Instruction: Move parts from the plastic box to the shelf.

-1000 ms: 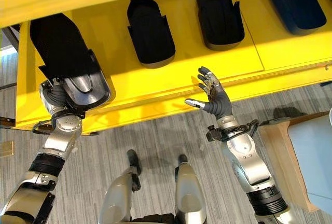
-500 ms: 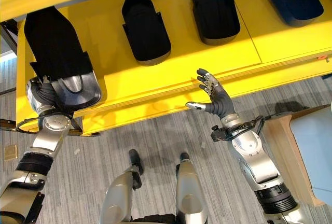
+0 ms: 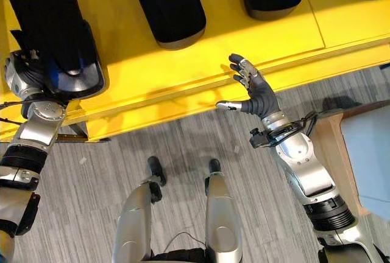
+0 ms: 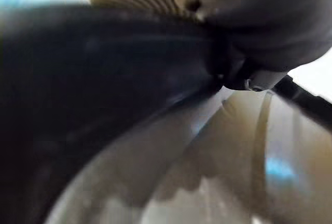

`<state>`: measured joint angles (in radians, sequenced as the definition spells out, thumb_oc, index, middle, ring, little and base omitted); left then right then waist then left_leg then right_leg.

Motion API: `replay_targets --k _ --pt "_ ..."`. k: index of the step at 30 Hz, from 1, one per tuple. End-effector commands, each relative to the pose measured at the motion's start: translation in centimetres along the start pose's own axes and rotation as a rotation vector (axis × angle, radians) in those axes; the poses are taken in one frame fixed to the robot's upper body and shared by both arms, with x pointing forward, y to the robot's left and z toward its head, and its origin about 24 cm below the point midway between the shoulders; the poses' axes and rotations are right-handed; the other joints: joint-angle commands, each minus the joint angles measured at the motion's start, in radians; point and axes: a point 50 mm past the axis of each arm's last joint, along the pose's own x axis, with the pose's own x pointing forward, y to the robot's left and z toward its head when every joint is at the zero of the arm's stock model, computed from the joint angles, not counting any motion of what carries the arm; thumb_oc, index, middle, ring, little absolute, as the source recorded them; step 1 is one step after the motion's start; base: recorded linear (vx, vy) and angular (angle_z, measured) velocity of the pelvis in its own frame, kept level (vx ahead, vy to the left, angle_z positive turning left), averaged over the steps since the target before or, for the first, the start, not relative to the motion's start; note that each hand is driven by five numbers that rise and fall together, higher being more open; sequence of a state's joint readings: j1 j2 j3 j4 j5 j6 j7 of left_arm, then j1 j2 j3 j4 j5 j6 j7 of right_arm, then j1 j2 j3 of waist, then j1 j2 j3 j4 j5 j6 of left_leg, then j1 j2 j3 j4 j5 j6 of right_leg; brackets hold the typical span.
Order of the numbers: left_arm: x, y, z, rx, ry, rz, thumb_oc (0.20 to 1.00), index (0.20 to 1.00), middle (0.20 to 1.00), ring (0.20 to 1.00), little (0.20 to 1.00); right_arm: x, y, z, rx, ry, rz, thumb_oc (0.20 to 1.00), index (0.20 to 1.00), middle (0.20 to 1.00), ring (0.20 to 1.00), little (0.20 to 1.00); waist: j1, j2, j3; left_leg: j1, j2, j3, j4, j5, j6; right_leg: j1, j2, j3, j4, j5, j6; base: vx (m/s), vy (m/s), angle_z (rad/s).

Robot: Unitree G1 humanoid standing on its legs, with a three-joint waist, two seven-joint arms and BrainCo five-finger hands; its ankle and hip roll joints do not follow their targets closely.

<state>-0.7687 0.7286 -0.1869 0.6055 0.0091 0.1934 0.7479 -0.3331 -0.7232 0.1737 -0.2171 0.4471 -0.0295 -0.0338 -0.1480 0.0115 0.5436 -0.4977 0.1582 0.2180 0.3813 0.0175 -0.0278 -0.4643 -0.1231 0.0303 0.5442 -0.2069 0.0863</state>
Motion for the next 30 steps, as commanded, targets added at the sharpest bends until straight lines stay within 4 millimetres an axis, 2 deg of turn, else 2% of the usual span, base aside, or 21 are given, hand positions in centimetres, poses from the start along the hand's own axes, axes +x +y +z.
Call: replay_targets --k 1,10,11,12,13,14,15,25,30 --pt "2.5 3.2 0.9 0.017 -0.036 0.149 0.200 0.200 0.200 0.200 0.200 1.0 -0.8 2.7 -0.026 -0.156 -0.042 1.000 1.000 1.000 1.000 1.000 -0.006 -0.033 -0.024 0.023 -0.038 -0.009 0.018 -0.094 0.000 -0.023 0.002 -0.005 0.026 0.014 -0.010 -0.03 0.056 -0.05" --pt "3.4 3.8 1.1 0.019 0.011 0.182 0.200 0.200 0.200 0.200 0.200 0.9 -1.4 2.9 -0.052 -0.154 -0.052 1.000 1.000 1.000 1.000 1.000 -0.020 -0.035 -0.024 -0.017 -0.033 0.013 0.050 -0.114 0.013 -0.067 -0.003 0.008 0.025 0.036 -0.002 -0.02 0.076 -0.04" --pt "3.5 3.8 1.2 0.026 0.014 0.182 0.200 0.200 0.200 0.200 0.200 0.9 -1.5 2.9 -0.052 -0.151 -0.053 1.000 1.000 1.000 1.000 1.000 -0.023 -0.036 -0.024 -0.018 -0.031 0.016 0.048 -0.113 0.013 -0.068 -0.004 0.008 0.022 0.039 -0.001 0.07 0.075 -0.04" --pt "3.5 3.8 1.3 0.034 0.012 0.183 0.200 0.200 0.200 0.200 0.200 0.8 -1.6 2.8 -0.056 -0.148 -0.055 1.000 1.000 1.000 1.000 1.000 -0.025 -0.037 -0.024 -0.007 -0.033 0.009 0.050 -0.135 0.004 -0.058 -0.007 0.012 0.025 0.020 0.006 -0.01 0.072 -0.05" --pt "3.7 3.9 1.5 0.047 0.007 0.190 0.200 0.200 0.200 0.200 0.200 0.8 -1.7 2.8 -0.059 -0.148 -0.056 1.000 1.000 1.000 1.000 1.000 -0.029 -0.037 -0.024 -0.020 -0.026 0.025 0.045 -0.112 0.012 -0.074 -0.007 0.008 0.019 0.043 0.003 0.06 0.083 -0.06" --pt "3.8 4.0 1.6 0.048 0.010 0.191 0.200 0.200 0.200 0.200 0.200 0.8 -1.7 2.8 -0.058 -0.147 -0.057 1.000 1.000 1.000 1.000 1.000 -0.033 -0.038 -0.024 -0.011 -0.029 0.017 0.052 -0.137 0.002 -0.062 -0.011 0.013 0.021 0.023 0.009 -0.01 0.070 -0.03" --pt "3.9 4.0 1.7 0.051 0.011 0.195 0.200 0.200 0.200 0.200 0.200 0.8 -1.7 2.8 -0.061 -0.148 -0.056 1.000 1.000 1.000 1.000 1.000 -0.035 -0.038 -0.024 -0.012 -0.027 0.018 0.052 -0.137 0.001 -0.064 -0.012 0.013 0.021 0.023 0.009 0.07 0.085 -0.05" --pt "6.1 6.4 3.7 0.256 -0.070 0.257 0.200 0.200 0.200 0.200 0.200 1.1 -2.4 3.0 -0.111 -0.133 -0.027 1.000 1.000 1.000 1.000 1.000 -0.074 -0.023 -0.024 -0.009 -0.024 0.059 0.072 -0.167 0.012 -0.078 -0.039 0.040 -0.017 0.075 0.009 0.03 0.125 -0.05" --pt "6.5 7.1 3.5 0.325 -0.053 0.276 0.200 0.200 0.200 0.200 0.200 0.9 -2.6 3.0 -0.137 -0.117 -0.008 1.000 1.000 1.000 1.000 1.000 -0.099 -0.009 -0.024 -0.007 -0.027 0.084 0.083 -0.187 0.017 -0.095 -0.055 0.062 -0.022 0.094 0.007 0.06 0.150 -0.13"
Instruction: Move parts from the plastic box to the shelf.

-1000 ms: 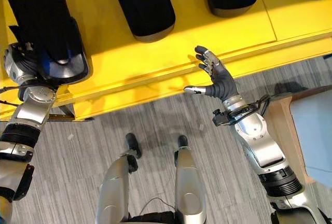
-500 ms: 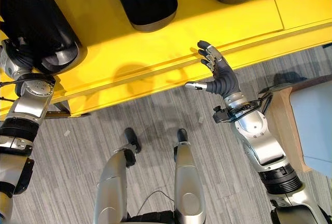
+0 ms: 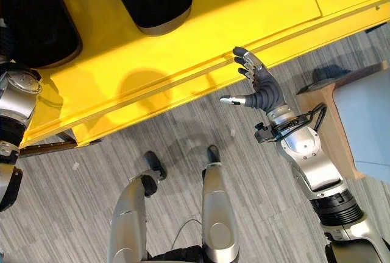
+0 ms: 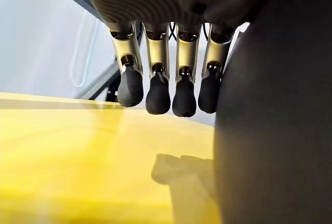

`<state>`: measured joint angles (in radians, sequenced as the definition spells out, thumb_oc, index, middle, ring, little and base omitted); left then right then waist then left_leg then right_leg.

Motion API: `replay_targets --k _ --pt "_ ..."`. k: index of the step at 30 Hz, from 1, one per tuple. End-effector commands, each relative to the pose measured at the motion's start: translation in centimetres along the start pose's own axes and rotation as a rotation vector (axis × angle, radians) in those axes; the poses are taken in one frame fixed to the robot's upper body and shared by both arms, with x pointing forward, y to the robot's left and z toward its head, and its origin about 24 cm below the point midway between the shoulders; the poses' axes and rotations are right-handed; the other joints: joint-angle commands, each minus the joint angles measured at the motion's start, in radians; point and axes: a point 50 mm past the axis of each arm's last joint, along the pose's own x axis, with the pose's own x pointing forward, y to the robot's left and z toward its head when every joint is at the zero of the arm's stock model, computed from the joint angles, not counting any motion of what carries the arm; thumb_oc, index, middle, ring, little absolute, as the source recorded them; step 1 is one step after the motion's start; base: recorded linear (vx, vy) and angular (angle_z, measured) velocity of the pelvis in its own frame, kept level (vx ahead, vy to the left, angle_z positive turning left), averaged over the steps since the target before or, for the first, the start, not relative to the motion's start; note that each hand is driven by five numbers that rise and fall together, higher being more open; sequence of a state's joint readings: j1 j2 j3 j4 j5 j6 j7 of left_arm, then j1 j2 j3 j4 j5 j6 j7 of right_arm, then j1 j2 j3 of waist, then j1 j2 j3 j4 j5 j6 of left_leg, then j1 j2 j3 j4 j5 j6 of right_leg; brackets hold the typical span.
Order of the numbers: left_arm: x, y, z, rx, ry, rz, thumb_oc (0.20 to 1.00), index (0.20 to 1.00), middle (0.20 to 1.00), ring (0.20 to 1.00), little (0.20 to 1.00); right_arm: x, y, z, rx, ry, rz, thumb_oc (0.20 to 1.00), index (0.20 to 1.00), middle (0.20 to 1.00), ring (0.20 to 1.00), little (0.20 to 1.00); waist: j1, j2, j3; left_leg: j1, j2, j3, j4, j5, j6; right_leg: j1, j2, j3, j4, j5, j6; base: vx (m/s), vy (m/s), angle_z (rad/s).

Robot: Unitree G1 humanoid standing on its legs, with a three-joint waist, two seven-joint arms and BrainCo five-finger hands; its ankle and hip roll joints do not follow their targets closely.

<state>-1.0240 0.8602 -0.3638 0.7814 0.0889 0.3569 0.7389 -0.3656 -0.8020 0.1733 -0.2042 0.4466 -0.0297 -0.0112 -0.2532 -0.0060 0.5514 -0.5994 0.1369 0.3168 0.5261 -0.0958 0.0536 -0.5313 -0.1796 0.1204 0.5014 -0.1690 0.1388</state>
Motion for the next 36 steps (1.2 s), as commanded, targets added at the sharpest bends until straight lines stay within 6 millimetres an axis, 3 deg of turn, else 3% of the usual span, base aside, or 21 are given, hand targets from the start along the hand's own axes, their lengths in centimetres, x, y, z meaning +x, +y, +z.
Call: replay_targets --k 1,10,20,30,31,32,36 --pt "2.2 3.3 -0.7 0.043 0.002 0.143 0.200 0.200 0.200 0.200 0.200 0.4 -1.6 2.0 -0.055 -0.110 -0.037 1.000 1.000 1.000 1.000 1.000 0.003 0.012 -0.032 0.094 -0.007 -0.012 -0.058 -0.077 -0.062 -0.032 -0.001 -0.025 0.021 0.060 -0.047 0.06 0.128 -0.07" --pt "2.2 3.2 -0.7 -0.035 0.043 0.145 0.200 0.200 0.200 0.200 0.200 0.2 -1.1 1.6 -0.057 -0.102 -0.021 1.000 1.000 1.000 1.000 1.000 -0.007 0.020 -0.032 0.103 -0.016 0.000 -0.073 -0.081 -0.059 -0.038 -0.006 -0.015 0.015 0.072 -0.047 0.01 0.022 0.00" --pt "-1.4 -0.3 -2.3 -0.133 0.103 0.040 0.200 0.200 0.200 0.200 0.200 -0.5 -0.7 0.9 -0.029 -0.088 -0.064 1.000 1.000 1.000 1.000 1.000 0.024 0.016 -0.031 0.111 -0.033 -0.024 -0.092 -0.077 -0.054 -0.034 0.007 -0.033 0.031 0.051 -0.049 0.00 -0.054 0.01" --pt "-2.8 -1.6 -3.1 -0.093 0.080 -0.014 0.200 0.200 0.200 0.200 0.200 -0.6 -0.5 0.7 -0.006 -0.088 -0.089 1.000 1.000 1.000 1.000 1.000 0.039 0.009 -0.031 0.112 -0.037 -0.033 -0.098 -0.072 -0.051 -0.033 0.020 -0.045 0.035 0.048 -0.048 -0.01 -0.040 0.04" --pt "-3.0 -1.8 -3.2 -0.088 0.081 -0.011 0.567 0.567 0.567 0.567 0.567 -0.6 -0.5 0.6 -0.004 -0.083 -0.092 1.000 1.000 1.000 1.000 1.000 0.040 0.009 -0.031 0.116 -0.038 -0.032 -0.102 -0.070 -0.050 -0.031 0.021 -0.046 0.034 0.049 -0.048 0.00 0.000 0.00" --pt "-3.2 -1.8 -3.2 -0.080 0.078 -0.002 1.000 1.000 1.000 1.000 1.000 -0.6 -0.5 0.5 -0.005 -0.084 -0.093 1.000 1.000 1.000 1.000 1.000 0.041 0.009 -0.031 0.118 -0.038 -0.033 -0.105 -0.068 -0.051 -0.029 0.022 -0.046 0.033 0.049 -0.048 0.00 0.000 0.00" --pt "-3.0 -1.6 -3.0 -0.044 0.060 0.024 1.000 1.000 1.000 1.000 1.000 -0.5 -0.5 0.4 -0.006 -0.078 -0.092 1.000 1.000 1.000 1.000 1.000 0.042 0.010 -0.031 0.122 -0.037 -0.033 -0.114 -0.061 -0.053 -0.025 0.024 -0.048 0.033 0.046 -0.047 0.00 0.000 0.00"
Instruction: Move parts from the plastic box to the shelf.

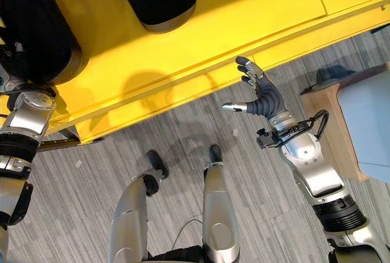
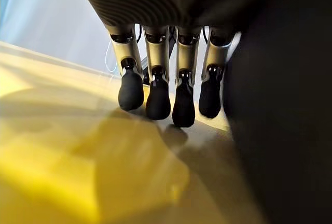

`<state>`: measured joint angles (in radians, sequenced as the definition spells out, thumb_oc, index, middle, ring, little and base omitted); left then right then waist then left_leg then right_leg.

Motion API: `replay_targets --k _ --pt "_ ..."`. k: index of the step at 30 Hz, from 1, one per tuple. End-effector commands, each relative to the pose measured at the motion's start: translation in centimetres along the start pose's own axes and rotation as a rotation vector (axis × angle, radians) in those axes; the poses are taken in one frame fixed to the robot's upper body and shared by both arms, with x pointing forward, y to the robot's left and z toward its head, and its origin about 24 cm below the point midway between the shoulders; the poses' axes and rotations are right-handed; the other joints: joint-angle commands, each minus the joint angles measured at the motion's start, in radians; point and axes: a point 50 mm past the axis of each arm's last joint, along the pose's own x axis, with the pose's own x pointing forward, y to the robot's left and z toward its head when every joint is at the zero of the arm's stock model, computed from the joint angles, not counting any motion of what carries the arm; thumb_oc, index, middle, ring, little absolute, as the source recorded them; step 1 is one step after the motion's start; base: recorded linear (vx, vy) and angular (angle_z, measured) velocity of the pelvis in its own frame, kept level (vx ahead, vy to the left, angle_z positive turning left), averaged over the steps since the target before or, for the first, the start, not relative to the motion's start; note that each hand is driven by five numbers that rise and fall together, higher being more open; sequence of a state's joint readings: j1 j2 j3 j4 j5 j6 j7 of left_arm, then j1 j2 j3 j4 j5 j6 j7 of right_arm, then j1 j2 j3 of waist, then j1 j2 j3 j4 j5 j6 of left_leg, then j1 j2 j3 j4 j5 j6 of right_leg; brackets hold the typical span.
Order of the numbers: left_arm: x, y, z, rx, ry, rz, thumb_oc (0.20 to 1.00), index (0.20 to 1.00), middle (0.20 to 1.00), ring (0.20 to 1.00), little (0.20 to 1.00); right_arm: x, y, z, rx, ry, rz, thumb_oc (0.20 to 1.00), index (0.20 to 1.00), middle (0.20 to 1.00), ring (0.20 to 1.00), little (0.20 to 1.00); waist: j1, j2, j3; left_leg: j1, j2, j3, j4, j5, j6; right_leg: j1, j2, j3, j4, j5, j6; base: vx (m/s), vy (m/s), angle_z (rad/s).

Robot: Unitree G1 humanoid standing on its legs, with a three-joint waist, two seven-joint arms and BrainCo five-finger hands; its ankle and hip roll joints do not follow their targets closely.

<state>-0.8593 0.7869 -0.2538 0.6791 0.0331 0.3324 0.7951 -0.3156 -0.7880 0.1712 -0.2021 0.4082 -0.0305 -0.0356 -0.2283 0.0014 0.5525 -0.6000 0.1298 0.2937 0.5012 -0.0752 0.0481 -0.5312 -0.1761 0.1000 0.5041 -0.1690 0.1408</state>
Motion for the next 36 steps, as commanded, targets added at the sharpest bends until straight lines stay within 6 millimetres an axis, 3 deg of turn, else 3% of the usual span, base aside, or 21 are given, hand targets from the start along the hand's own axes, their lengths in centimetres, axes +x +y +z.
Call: replay_targets --k 1,14,18,23,29,31,32,36 --pt "0.4 1.0 -0.7 0.079 -0.025 0.095 1.000 1.000 1.000 1.000 1.000 0.4 -0.9 1.6 0.012 -0.121 -0.068 1.000 1.000 1.000 1.000 1.000 0.016 0.002 -0.033 0.123 -0.029 -0.010 -0.089 -0.081 -0.048 -0.026 0.021 -0.027 0.032 0.045 -0.050 0.00 0.000 0.00" --pt "3.4 5.1 2.1 0.140 -0.065 0.362 1.000 1.000 1.000 1.000 1.000 0.8 -0.9 1.7 0.003 -0.111 -0.038 1.000 1.000 1.000 1.000 1.000 -0.011 0.013 -0.033 0.142 -0.032 0.004 -0.097 -0.077 -0.048 -0.023 0.017 -0.015 0.038 0.046 -0.055 0.00 0.018 0.00" --pt "3.5 5.4 2.3 0.126 -0.064 0.394 1.000 1.000 1.000 1.000 1.000 0.8 -0.8 1.6 0.005 -0.111 -0.031 1.000 1.000 1.000 1.000 1.000 -0.014 0.014 -0.033 0.148 -0.034 0.005 -0.098 -0.078 -0.047 -0.018 0.016 -0.014 0.035 0.047 -0.055 0.00 0.001 -0.03" --pt "3.0 6.3 2.5 0.011 -0.061 0.542 1.000 1.000 1.000 1.000 1.000 0.4 -0.5 1.3 0.019 -0.103 -0.038 1.000 1.000 1.000 1.000 1.000 -0.007 0.014 -0.036 0.172 -0.039 0.003 -0.118 -0.075 -0.047 0.003 0.017 -0.017 0.030 0.040 -0.053 0.00 -0.029 -0.04" --pt "2.5 6.4 3.1 -0.144 -0.122 0.528 1.000 1.000 1.000 1.000 1.000 -0.1 -0.2 0.8 0.040 -0.095 -0.071 1.000 1.000 1.000 1.000 1.000 0.016 0.012 -0.046 0.191 -0.043 -0.008 -0.161 -0.054 -0.054 0.026 0.021 -0.033 0.014 0.029 -0.046 -0.03 -0.094 0.02" --pt "1.8 6.1 3.3 -0.213 -0.146 0.490 1.000 1.000 1.000 1.000 1.000 -0.4 -0.2 0.7 0.046 -0.092 -0.089 1.000 1.000 1.000 1.000 1.000 0.026 0.011 -0.044 0.188 -0.039 -0.002 -0.177 -0.025 -0.049 0.028 0.023 -0.048 0.002 0.046 -0.051 -0.09 -0.133 0.11" --pt "1.0 5.8 3.5 -0.253 -0.173 0.471 1.000 1.000 1.000 1.000 1.000 -0.7 -0.2 0.5 0.053 -0.088 -0.108 1.000 1.000 1.000 1.000 1.000 0.034 0.010 -0.047 0.198 -0.047 -0.021 -0.178 -0.045 -0.057 0.042 0.025 -0.044 0.002 0.022 -0.044 -0.12 -0.116 0.11" --pt "-0.9 5.7 3.7 -0.309 -0.231 0.474 1.000 1.000 1.000 1.000 1.000 -1.2 -0.2 0.3 0.072 -0.086 -0.140 1.000 1.000 1.000 1.000 1.000 0.050 0.007 -0.041 0.189 -0.046 -0.024 -0.178 -0.025 -0.045 0.038 0.034 -0.055 0.006 0.033 -0.049 -0.05 -0.089 0.09"
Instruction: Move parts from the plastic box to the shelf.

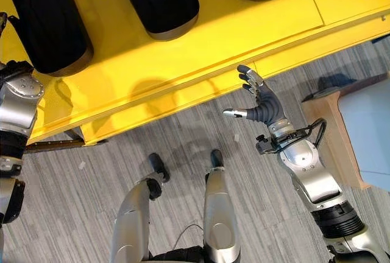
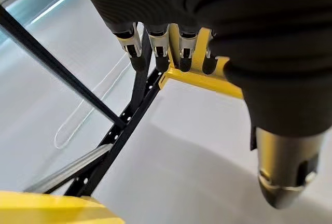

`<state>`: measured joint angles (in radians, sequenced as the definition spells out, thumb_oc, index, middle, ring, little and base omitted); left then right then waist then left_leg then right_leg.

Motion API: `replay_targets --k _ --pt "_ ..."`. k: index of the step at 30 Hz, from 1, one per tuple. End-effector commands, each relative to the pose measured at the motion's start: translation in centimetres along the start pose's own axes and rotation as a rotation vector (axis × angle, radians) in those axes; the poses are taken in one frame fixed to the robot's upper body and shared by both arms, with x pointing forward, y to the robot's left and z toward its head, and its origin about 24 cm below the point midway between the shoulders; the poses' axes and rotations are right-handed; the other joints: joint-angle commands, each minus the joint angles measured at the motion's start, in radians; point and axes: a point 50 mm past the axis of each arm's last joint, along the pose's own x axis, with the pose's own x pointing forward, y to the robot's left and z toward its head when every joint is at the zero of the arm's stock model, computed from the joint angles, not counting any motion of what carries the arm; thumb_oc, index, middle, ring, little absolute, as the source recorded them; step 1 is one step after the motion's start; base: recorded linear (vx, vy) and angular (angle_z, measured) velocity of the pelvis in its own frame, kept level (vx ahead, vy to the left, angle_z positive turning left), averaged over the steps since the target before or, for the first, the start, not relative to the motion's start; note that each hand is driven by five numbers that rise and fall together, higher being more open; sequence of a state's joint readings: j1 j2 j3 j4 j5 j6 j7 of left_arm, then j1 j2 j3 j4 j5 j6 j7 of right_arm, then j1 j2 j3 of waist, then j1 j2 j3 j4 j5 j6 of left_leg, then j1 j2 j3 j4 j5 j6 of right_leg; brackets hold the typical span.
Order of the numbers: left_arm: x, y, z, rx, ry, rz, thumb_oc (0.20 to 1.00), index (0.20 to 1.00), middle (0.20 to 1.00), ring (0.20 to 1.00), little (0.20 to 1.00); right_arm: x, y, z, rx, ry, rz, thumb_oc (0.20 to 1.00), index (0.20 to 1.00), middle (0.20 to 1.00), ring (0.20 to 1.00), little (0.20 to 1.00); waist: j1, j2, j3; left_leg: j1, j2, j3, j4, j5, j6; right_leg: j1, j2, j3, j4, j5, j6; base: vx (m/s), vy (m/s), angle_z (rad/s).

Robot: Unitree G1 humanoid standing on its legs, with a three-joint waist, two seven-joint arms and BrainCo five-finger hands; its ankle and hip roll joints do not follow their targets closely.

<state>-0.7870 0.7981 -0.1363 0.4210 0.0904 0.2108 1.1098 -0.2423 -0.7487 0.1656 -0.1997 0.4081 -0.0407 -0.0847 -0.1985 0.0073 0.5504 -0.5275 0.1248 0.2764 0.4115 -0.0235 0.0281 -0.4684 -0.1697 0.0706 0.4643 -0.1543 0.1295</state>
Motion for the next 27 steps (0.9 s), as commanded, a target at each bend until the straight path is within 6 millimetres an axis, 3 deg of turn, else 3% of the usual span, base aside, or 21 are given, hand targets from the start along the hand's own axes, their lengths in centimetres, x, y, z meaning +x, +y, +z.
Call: replay_targets --k 1,6,11,15,17,20,24,27 --pt "0.1 1.5 0.7 -0.069 -0.067 0.091 1.000 1.000 1.000 1.000 1.000 -0.1 -0.7 1.9 0.032 -0.141 -0.083 1.000 1.000 1.000 1.000 1.000 0.023 0.000 -0.039 0.118 -0.043 -0.010 -0.090 -0.077 -0.025 -0.023 0.029 -0.027 0.047 0.016 -0.037 -0.03 -0.088 0.12" --pt "-1.7 3.0 2.3 -0.214 -0.198 0.123 1.000 1.000 1.000 1.000 1.000 -0.8 -0.1 1.3 0.082 -0.141 -0.112 1.000 1.000 1.000 1.000 1.000 0.055 -0.008 -0.050 0.129 -0.051 -0.035 -0.113 -0.070 -0.021 0.012 0.027 -0.046 0.015 0.015 -0.029 -0.04 -0.142 0.09" --pt "-8.6 4.9 2.1 -0.423 -0.248 -0.194 1.000 1.000 1.000 1.000 1.000 -2.7 0.7 0.4 0.179 -0.147 -0.189 1.000 1.000 1.000 1.000 1.000 0.120 -0.026 -0.081 0.183 -0.060 -0.081 -0.169 -0.056 -0.021 0.122 0.021 -0.103 -0.060 0.000 -0.009 -0.02 -0.291 0.18" --pt "-12.4 6.5 1.8 -0.534 -0.279 -0.452 1.000 1.000 1.000 1.000 1.000 -4.4 0.6 0.0 0.256 -0.135 -0.227 1.000 1.000 1.000 1.000 1.000 0.162 -0.048 -0.119 0.225 -0.049 -0.116 -0.226 -0.034 -0.035 0.211 0.034 -0.145 -0.112 -0.013 -0.013 0.01 -0.345 0.34" --pt "-13.5 6.9 1.1 -0.670 -0.138 -0.666 1.000 1.000 1.000 1.000 1.000 -5.2 0.6 -0.4 0.295 -0.104 -0.227 1.000 1.000 1.000 1.000 1.000 0.178 -0.059 -0.140 0.255 -0.038 -0.128 -0.260 -0.017 -0.048 0.261 0.045 -0.166 -0.144 -0.018 -0.021 0.03 -0.285 0.27" --pt "-15.1 6.9 0.2 -0.784 0.007 -0.854 1.000 1.000 1.000 1.000 1.000 -6.0 0.7 -1.3 0.357 -0.057 -0.236 1.000 1.000 1.000 1.000 1.000 0.193 -0.070 -0.170 0.291 -0.028 -0.140 -0.301 0.005 -0.059 0.317 0.057 -0.191 -0.189 -0.012 -0.026 0.04 -0.256 0.22" --pt "-19.8 6.0 -1.8 -1.048 0.422 -1.230 1.000 1.000 1.000 1.000 1.000 -7.1 1.2 -4.4 0.491 0.107 -0.222 1.000 1.000 1.000 1.000 1.000 0.207 -0.082 -0.242 0.354 0.018 -0.160 -0.383 0.071 -0.089 0.391 0.081 -0.227 -0.248 0.010 -0.040 0.06 -0.248 0.21" --pt "-22.7 6.1 -2.2 -1.144 0.577 -1.395 1.000 1.000 1.000 1.000 1.000 -8.0 1.6 -5.8 0.531 0.183 -0.203 1.000 1.000 1.000 1.000 1.000 0.200 -0.080 -0.280 0.386 0.051 -0.169 -0.420 0.103 -0.105 0.415 0.085 -0.227 -0.268 0.021 -0.045 0.06 -0.091 0.07"
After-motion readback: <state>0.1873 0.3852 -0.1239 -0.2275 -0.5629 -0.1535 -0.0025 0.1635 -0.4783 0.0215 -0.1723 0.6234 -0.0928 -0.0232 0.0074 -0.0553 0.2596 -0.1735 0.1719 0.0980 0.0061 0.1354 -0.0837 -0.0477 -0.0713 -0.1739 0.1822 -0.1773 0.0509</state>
